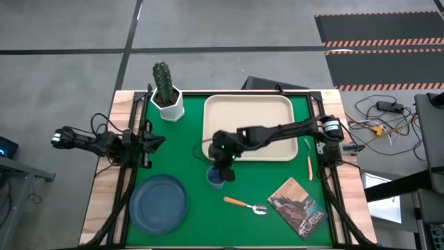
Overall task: Pick and place plate/cup/fork/spoon on tray
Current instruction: Put the blue cup on the white serving tray, then put the blue plate on the white serving tray to the right side of the blue cup
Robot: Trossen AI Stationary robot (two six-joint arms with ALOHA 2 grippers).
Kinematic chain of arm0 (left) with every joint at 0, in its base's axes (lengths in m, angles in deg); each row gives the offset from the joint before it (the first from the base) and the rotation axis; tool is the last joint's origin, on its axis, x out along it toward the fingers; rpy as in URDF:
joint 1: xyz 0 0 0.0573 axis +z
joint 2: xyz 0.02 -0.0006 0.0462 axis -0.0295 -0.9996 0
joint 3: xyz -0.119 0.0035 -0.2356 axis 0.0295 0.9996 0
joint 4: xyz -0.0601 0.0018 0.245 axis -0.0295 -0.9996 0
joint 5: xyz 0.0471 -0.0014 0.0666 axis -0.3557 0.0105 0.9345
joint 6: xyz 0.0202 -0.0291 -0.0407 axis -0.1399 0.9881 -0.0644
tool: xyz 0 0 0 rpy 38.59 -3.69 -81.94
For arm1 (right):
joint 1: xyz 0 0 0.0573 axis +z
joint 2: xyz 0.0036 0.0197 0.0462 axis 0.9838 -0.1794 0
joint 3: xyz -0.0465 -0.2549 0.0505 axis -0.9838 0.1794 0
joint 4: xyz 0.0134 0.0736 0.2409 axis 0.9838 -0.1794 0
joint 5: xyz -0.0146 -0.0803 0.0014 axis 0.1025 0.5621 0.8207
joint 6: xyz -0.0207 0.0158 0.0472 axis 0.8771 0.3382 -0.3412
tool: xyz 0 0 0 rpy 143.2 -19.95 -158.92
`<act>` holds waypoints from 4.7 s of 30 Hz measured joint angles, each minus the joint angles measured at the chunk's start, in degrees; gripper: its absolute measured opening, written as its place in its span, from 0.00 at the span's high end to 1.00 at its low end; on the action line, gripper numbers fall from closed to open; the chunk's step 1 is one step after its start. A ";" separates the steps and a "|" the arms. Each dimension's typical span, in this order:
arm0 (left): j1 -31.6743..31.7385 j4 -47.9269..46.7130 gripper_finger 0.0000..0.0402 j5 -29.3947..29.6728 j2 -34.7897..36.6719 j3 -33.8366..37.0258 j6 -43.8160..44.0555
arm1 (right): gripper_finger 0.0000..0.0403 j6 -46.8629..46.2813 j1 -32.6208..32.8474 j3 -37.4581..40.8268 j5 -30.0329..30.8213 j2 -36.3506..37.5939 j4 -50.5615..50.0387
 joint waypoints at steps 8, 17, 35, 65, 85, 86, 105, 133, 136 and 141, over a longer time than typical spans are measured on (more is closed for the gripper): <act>0.00 -0.01 1.00 0.00 0.00 0.00 0.00 | 0.97 1.69 -10.13 -9.79 4.89 0.18 -8.92; 0.00 0.02 1.00 0.00 -0.03 0.00 0.00 | 0.97 -0.99 -27.05 -6.47 9.58 0.22 -5.79; 0.04 0.01 1.00 2.05 -0.09 0.00 -0.55 | 0.97 -6.36 -34.90 2.88 10.19 -1.41 7.52; 0.04 -0.01 1.00 2.84 0.02 0.02 -0.50 | 0.63 -7.87 -34.88 2.88 12.95 -1.59 9.05; 0.05 0.08 1.00 3.47 0.02 0.02 -0.50 | 0.70 -1.03 -21.07 -0.17 7.91 8.94 0.97; 0.07 0.08 1.00 3.74 0.02 0.02 -0.50 | 0.70 -0.64 -19.19 -0.14 7.92 9.61 -0.85; 0.04 -0.01 1.00 4.74 0.02 0.02 -0.42 | 0.71 -7.88 12.91 3.94 8.91 8.36 -26.10; 0.07 0.91 1.00 4.94 0.00 0.00 -0.17 | 0.71 19.80 14.63 -26.31 15.91 -16.49 -7.58; 0.04 0.87 1.00 4.94 0.04 0.00 -0.17 | 0.71 22.74 14.33 -32.38 13.00 -20.98 -9.47; 0.04 0.89 1.00 4.88 0.02 0.00 -0.17 | 0.71 26.53 13.93 -40.23 5.96 -27.58 -10.75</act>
